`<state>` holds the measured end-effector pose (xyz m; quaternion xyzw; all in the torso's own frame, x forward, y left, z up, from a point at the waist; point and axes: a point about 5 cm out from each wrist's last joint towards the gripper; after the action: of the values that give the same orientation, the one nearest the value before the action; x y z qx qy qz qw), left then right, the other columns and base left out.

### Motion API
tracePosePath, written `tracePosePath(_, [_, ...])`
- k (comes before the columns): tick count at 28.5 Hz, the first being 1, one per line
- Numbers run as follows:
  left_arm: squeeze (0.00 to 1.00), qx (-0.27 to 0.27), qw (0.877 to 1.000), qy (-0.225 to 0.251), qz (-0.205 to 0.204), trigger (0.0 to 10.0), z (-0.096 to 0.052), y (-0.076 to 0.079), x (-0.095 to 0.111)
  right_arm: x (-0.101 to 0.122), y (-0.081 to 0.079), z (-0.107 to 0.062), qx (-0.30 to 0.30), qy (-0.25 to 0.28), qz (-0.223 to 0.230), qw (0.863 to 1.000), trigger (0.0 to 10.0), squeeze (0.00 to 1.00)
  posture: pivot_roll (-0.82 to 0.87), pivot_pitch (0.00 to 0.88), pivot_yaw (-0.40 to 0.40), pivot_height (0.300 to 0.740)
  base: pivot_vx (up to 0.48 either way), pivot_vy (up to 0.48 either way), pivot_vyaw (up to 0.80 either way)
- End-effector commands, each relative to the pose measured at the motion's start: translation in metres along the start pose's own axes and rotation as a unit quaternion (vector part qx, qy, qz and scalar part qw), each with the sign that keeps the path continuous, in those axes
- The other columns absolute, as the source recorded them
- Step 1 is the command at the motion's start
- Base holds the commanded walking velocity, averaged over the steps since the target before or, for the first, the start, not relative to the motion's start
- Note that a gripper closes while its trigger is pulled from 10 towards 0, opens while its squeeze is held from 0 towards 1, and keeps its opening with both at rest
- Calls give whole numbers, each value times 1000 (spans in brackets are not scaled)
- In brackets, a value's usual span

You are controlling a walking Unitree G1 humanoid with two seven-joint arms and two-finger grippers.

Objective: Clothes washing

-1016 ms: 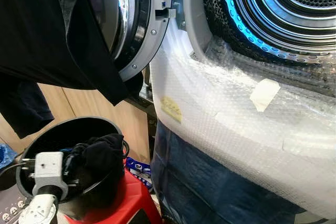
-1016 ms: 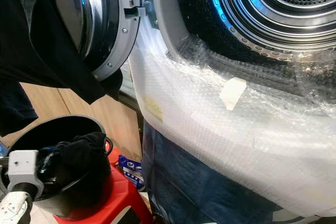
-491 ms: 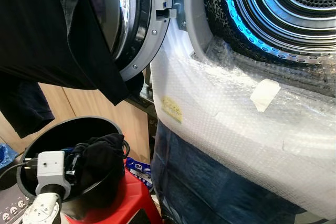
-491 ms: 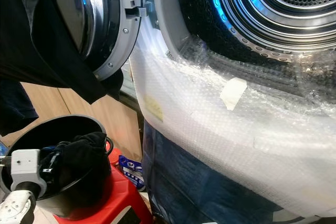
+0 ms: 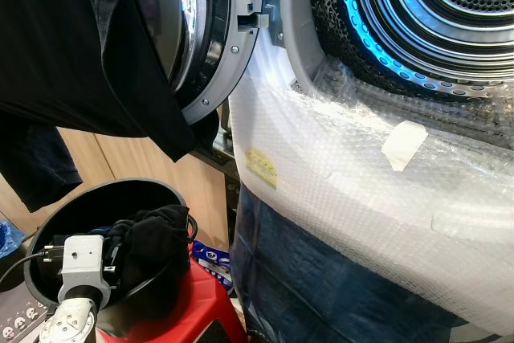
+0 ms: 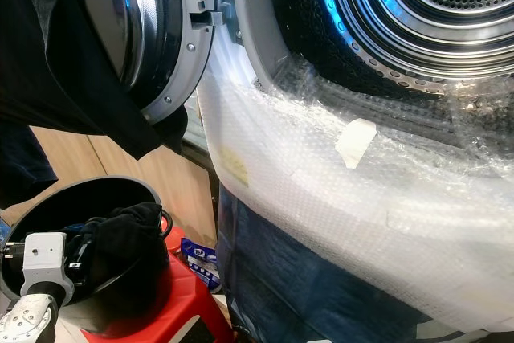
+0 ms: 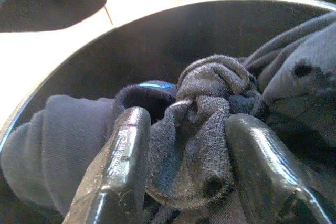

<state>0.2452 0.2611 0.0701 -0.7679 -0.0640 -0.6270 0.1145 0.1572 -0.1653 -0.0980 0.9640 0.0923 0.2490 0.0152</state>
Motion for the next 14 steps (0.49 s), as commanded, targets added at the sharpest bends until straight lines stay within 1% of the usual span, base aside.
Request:
tracePosePath(1, [0,8,1000,-17,6,0,1,1,-6,-2,0,0,0,-5,0,1000,10000,0,147,37,10,740,0,0,0])
tracePosePath(2, [0,10,1000,-22,8,0,2,1,-7,-2,0,0,0,-4,1,1000,10000,0,146,37,9,740,0,0,0])
tracePosePath(3, [0,7,1000,-24,7,941,3,2,-8,-2,0,0,0,-4,2,1000,10000,0,145,37,10,740,0,0,0])
tracePosePath(4, [0,1,1000,-28,11,5020,4,5,-8,-2,0,0,-1,-4,2,1000,10000,0,144,36,9,740,0,0,0])
tracePosePath(5, [0,-1,999,-29,14,7020,4,6,-9,-2,0,0,-1,-4,1,1000,10000,0,144,36,9,740,0,0,0])
tracePosePath(6, [0,-3,999,-33,15,8314,4,7,-10,-2,0,0,-1,-3,1,1000,10000,0,142,41,7,740,0,0,0])
tracePosePath(7, [0,0,999,-40,15,8863,5,7,-13,-2,1,0,-2,-3,0,1000,10000,0,141,40,6,740,0,0,0])
tracePosePath(8, [0,0,999,-40,15,8863,5,7,-13,-2,1,0,-2,-3,0,1000,10000,0,141,40,6,740,0,0,0])
tracePosePath(9, [0,1,999,-44,14,9412,5,7,-14,-2,1,0,-2,-3,-1,1000,10000,0,140,40,6,740,0,0,0])
tracePosePath(10, [0,0,999,-45,14,7490,5,8,-15,-2,2,0,-3,-3,0,1000,10000,0,137,47,4,740,0,0,0])
tracePosePath(11, [0,-4,999,-46,14,4392,5,9,-15,-2,2,0,-3,-2,1,1000,10000,0,137,45,5,740,0,0,0])
tracePosePath(12, [0,-5,999,-46,14,784,5,10,-15,-2,2,0,-3,-2,2,1000,10000,0,137,45,5,740,0,0,0])
tracePosePath(13, [0,-5,999,-46,14,0,5,10,-16,-2,2,0,-3,-2,1,1000,10000,0,137,45,5,740,0,0,0])
tracePosePath(14, [0,-9,999,-45,15,0,6,11,-15,-3,2,0,-4,-2,2,1000,10000,0,137,46,4,740,0,0,0])
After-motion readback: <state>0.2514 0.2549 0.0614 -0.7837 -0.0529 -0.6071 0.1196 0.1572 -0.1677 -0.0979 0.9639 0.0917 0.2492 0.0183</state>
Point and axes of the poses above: a point about 5 cm out from each wrist's last joint towards the gripper, its own z axis pointing out of the wrist towards the gripper, its own x axis along the axis of the wrist's last joint, y = z × x, and after that the axes turned 5 degrees about -z, right-handed
